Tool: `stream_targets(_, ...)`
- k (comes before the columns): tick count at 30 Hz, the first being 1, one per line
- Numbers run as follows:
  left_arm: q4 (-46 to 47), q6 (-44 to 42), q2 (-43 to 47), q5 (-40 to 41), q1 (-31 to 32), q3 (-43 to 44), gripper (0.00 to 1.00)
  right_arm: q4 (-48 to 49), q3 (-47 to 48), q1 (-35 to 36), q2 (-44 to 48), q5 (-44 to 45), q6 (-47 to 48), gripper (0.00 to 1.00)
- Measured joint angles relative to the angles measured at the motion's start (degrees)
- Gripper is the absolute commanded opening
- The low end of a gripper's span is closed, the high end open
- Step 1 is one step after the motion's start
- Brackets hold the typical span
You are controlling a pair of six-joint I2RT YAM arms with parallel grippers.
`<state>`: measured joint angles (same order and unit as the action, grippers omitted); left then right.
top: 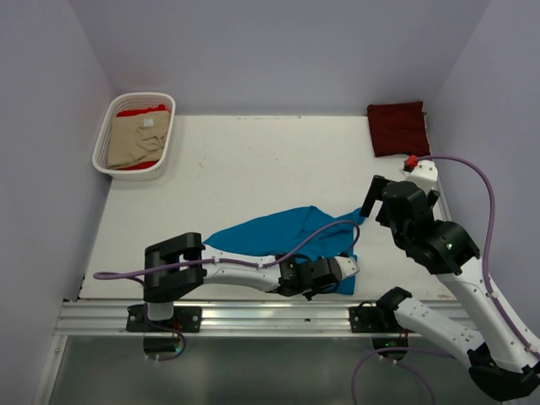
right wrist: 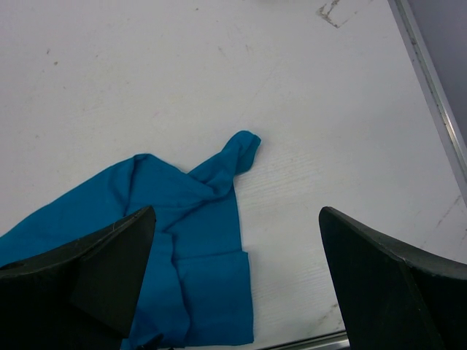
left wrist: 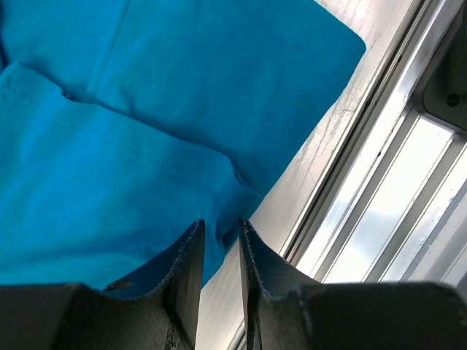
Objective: Fold and stack the t-shirts
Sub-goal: Flatten the tshirt out
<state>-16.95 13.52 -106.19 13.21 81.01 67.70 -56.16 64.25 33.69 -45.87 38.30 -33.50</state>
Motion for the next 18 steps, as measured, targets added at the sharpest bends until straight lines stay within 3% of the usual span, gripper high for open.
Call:
stream_targets(8,1.3,0.5,-1.1,-0.2,0.0,-0.6,0.21,0.0,0.0,0.0,0.3,0.2,0.0,0.99)
stream_targets(12,1.5,0.8,-1.4,-0.4,-0.3,-1.1,0.0,0.0,0.0,0.0,0.3,0.2,0.0,0.99)
stream_targets(18,1.5,0.9,-1.4,-0.3,-0.4,-1.1,0.0,0.0,0.0,0.0,0.3,0.4,0.0,0.99)
